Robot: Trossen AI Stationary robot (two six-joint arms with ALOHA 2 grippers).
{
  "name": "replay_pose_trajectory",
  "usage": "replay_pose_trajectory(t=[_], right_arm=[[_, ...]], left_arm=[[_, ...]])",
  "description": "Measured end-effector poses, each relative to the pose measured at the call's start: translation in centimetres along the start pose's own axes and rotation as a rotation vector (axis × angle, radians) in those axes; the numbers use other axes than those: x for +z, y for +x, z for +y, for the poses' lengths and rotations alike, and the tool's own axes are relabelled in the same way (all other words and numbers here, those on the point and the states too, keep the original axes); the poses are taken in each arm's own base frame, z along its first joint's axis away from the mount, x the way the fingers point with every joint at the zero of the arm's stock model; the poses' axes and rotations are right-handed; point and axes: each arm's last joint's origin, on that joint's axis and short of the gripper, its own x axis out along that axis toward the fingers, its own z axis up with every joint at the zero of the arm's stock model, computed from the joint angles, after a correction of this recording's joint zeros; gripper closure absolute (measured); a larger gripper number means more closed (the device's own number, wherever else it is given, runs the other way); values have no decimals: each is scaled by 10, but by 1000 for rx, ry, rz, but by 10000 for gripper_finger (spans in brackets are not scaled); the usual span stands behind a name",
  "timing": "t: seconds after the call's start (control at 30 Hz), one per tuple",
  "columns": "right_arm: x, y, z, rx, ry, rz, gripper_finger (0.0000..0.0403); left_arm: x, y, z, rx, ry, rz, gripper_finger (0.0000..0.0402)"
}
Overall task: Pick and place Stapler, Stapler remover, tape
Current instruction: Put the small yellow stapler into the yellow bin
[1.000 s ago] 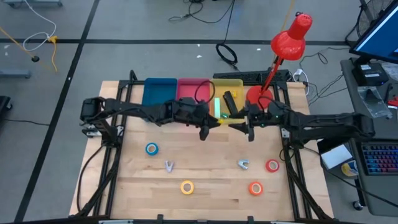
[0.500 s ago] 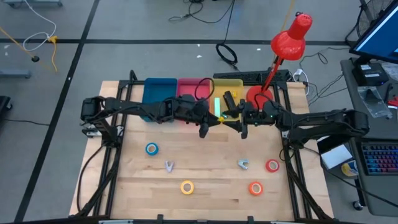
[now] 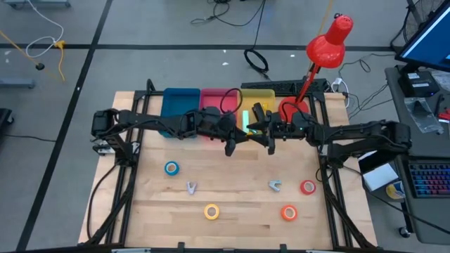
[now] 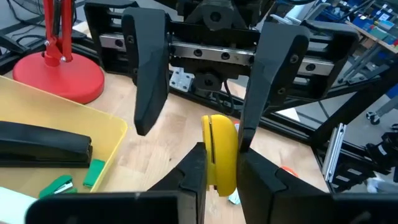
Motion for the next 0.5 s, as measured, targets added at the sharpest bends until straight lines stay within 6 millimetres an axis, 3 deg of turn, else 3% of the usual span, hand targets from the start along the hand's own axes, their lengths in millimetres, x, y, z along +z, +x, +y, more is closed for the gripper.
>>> replay_pose_trajectory(t=[0.27,0.5], right_arm=[[-1,-1,-3,1,17,37,233],[-3,-1,-3,-7,30,59,243]], left_arm=[[0,0,0,6,-1,0,338],[-1,0,1,6,0,3,331]])
